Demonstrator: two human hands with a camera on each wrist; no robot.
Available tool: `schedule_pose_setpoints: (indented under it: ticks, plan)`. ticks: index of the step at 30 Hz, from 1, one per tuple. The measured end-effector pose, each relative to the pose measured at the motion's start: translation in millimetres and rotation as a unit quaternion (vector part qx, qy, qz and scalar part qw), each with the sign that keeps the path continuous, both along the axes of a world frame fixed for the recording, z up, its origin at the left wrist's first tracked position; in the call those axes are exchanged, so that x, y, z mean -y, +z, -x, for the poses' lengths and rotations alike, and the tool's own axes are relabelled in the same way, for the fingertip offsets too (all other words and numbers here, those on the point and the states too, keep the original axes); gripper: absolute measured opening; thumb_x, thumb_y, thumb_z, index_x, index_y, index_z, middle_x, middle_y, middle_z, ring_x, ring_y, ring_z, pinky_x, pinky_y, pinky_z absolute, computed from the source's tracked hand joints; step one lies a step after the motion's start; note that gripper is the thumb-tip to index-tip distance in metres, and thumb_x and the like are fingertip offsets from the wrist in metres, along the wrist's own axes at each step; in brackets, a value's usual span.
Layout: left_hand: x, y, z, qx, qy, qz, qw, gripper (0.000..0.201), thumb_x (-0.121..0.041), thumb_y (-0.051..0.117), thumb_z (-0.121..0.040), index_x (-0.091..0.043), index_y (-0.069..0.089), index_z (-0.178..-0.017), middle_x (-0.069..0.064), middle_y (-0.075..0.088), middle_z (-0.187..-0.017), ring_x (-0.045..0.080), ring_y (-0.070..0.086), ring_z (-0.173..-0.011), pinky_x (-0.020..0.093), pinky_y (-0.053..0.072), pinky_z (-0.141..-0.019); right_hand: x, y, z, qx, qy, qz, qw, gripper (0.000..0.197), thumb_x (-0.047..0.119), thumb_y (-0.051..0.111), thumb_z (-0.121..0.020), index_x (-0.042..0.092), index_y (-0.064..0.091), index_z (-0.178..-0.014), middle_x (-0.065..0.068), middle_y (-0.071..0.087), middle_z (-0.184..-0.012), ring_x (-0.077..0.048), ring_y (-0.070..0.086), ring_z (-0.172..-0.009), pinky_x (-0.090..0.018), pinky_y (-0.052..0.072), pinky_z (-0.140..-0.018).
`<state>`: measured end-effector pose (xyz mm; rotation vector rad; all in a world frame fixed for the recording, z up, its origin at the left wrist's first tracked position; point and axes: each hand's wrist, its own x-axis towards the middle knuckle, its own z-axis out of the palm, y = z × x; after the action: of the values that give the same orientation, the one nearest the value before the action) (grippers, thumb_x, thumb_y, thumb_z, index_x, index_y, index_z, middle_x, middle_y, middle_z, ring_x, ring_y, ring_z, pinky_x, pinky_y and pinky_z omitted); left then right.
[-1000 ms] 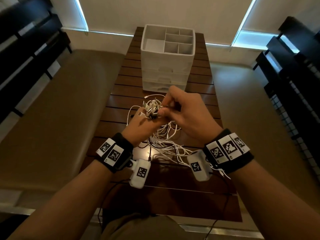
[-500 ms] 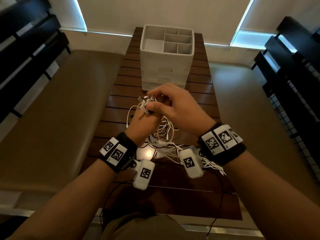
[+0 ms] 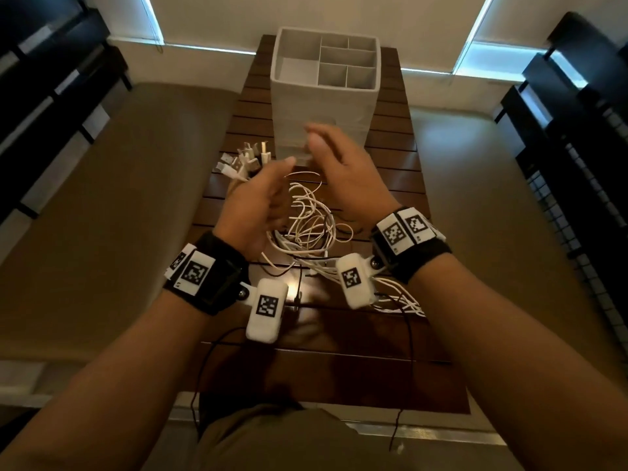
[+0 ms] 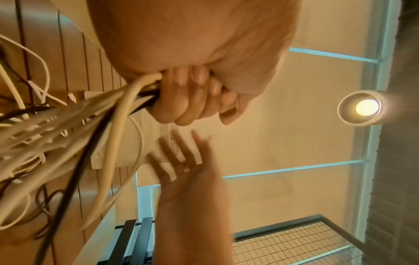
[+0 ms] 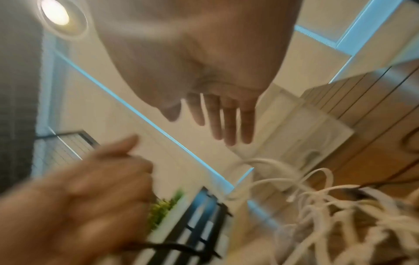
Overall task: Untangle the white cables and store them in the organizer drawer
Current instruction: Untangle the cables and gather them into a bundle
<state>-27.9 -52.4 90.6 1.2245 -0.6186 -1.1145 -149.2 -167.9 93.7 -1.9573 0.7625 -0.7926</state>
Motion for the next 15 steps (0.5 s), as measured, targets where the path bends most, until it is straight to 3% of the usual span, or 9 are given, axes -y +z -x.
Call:
schedule_pose_setpoints:
  ticks: [3, 5, 7, 9, 10, 12, 15]
  plan:
    - [-8, 1, -4, -0.028, -0.028, 0.029, 0.999, 0.053, -0.029, 0.056, -0.104, -0.024, 0.030, -0.058, -0.002, 0.013, -0.056, 0.010, 0.013, -0.045, 0.020, 0.015, -0.036, 20, -44, 8, -0.259, -0.053, 0.018, 0.964, 0.062, 0.047, 0.063, -0.100, 0.010, 0.050, -0.149, -0.012, 0.060, -0.140, -0.025, 0.058, -0.127, -0.032, 0.045, -0.099]
    - [-12, 0, -4, -0.043, -0.051, 0.039, 0.997, 0.054, -0.029, 0.053, -0.105, -0.023, 0.030, -0.057, -0.004, 0.016, -0.054, 0.009, 0.014, -0.043, 0.020, 0.015, -0.036, 22, -69, 7, -0.352, -0.038, -0.053, 0.934, 0.063, 0.053, 0.066, -0.097, 0.008, 0.057, -0.139, -0.012, 0.066, -0.131, -0.029, 0.065, -0.115, -0.033, 0.049, -0.086]
    - [-13, -3, -5, -0.046, -0.050, 0.027, 0.997, 0.053, -0.029, 0.052, -0.106, -0.022, 0.028, -0.060, -0.004, 0.016, -0.053, 0.010, 0.014, -0.043, 0.022, 0.011, -0.038, 20, -82, 3, -0.292, -0.010, -0.150, 0.944, 0.042, 0.045, 0.068, -0.099, 0.006, 0.070, -0.116, -0.012, 0.077, -0.103, -0.023, 0.072, -0.083, -0.037, 0.057, -0.070]
    - [-14, -6, -6, -0.044, -0.039, 0.008, 0.998, 0.052, -0.029, 0.052, -0.107, -0.022, 0.022, -0.065, 0.000, 0.012, -0.057, 0.010, 0.013, -0.044, 0.025, 0.008, -0.041, 17, -76, -1, -0.187, 0.003, -0.217, 0.958, 0.023, 0.025, 0.064, -0.103, 0.004, 0.073, -0.101, -0.012, 0.076, -0.081, -0.014, 0.067, -0.055, -0.028, 0.054, -0.052]
    - [-14, -9, -7, -0.044, -0.034, 0.003, 0.998, 0.052, -0.030, 0.053, -0.107, -0.023, 0.019, -0.068, 0.000, 0.011, -0.058, 0.010, 0.013, -0.043, 0.026, 0.008, -0.041, 16, -69, -2, -0.149, 0.003, -0.223, 0.963, 0.018, 0.018, 0.061, -0.105, 0.004, 0.073, -0.101, -0.012, 0.074, -0.079, -0.011, 0.064, -0.050, -0.024, 0.050, -0.047]
    - [-15, -14, -9, -0.046, -0.031, -0.004, 0.998, 0.052, -0.031, 0.054, -0.106, -0.024, 0.019, -0.069, -0.002, 0.014, -0.055, 0.010, 0.013, -0.042, 0.025, 0.008, -0.040, 17, -53, -5, -0.093, -0.006, -0.215, 0.972, 0.017, 0.008, 0.058, -0.104, 0.005, 0.068, -0.118, -0.014, 0.073, -0.087, -0.010, 0.062, -0.052, -0.023, 0.048, -0.045]
    - [-16, -14, -11, -0.060, -0.043, 0.003, 0.997, 0.052, -0.032, 0.054, -0.106, -0.022, 0.024, -0.064, -0.004, 0.017, -0.052, 0.010, 0.013, -0.042, 0.025, 0.009, -0.039, 29, -51, -11, -0.118, -0.015, -0.155, 0.981, 0.064, 0.005, 0.069, -0.096, 0.022, 0.045, -0.152, -0.019, 0.065, -0.120, -0.017, 0.069, -0.078, -0.023, 0.052, -0.055]
